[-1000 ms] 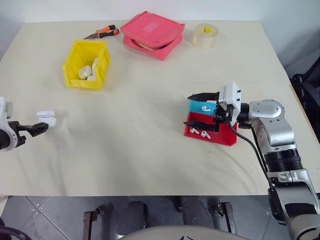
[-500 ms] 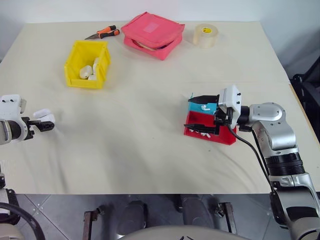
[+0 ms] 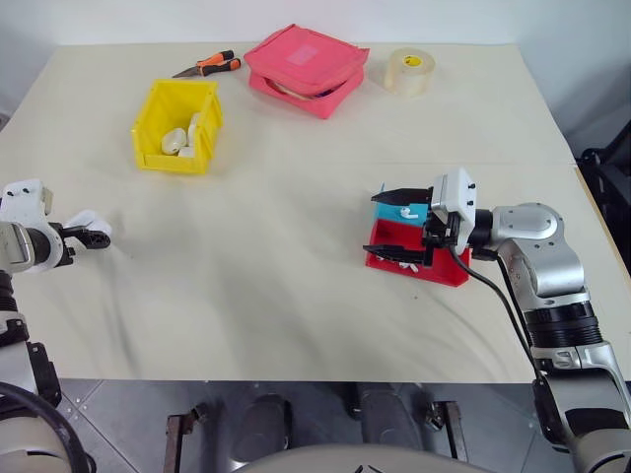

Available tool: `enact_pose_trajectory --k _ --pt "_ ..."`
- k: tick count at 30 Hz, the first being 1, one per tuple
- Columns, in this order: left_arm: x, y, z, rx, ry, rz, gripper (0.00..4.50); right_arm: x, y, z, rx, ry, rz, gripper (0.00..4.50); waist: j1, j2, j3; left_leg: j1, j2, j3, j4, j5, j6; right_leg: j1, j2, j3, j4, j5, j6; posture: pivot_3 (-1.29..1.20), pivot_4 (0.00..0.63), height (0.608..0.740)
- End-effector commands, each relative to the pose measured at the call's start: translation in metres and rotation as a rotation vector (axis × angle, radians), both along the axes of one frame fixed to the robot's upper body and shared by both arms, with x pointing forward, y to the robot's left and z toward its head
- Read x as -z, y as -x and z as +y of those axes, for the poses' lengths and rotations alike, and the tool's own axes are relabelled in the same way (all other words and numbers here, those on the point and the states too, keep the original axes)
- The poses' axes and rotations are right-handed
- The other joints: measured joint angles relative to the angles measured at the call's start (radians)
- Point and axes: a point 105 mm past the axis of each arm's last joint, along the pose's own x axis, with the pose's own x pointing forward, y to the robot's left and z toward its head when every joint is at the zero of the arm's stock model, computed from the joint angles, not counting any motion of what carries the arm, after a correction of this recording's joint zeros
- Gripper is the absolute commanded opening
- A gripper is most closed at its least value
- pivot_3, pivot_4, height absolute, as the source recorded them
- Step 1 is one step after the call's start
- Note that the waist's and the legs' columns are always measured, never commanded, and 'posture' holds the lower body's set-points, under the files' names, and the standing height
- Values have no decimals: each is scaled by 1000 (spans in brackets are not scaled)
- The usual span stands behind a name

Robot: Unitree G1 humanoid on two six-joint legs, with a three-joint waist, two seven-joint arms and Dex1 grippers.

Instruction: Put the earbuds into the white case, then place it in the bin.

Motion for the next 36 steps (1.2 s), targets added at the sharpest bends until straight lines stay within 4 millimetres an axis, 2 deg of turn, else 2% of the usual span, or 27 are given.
enact_pose_trajectory --k 1,14,22,28,32,36 --pt "1 -1 -4 -46 -14 -15 4500 -10 1 1 -7 -8 -36 4476 2 0 0 0 0 0 0 0 0 0 0 0 0 0 0 0 150 740" --pt "3 -12 -27 -201 6 -133 4500 -10 0 2 -16 -2 -29 4476 24 0 0 0 -6 -1 2 1 1 0 -9 -6 2 1 1 0 150 740" --pt "0 -15 -16 -213 -71 -183 4500 -9 1 3 -17 -1 -25 4476 22 0 0 0 -6 -1 2 1 1 1 -10 -9 2 1 1 0 150 740" --pt "-8 -25 -9 -193 -72 -210 4500 -9 2 3 -22 1 -25 4476 20 0 0 0 -5 -2 2 1 1 0 -10 -10 2 1 1 0 150 740" --pt "-3 -22 -20 -209 -21 -190 4500 -10 2 3 -19 0 -29 4476 20 0 0 0 -6 -1 2 1 1 0 -10 -12 2 1 1 0 150 740" --pt "5 -9 -20 -270 -3 -138 4500 -9 3 2 -17 3 -29 4476 21 0 0 0 -6 -1 2 1 1 1 -12 -14 1 1 1 0 150 740"
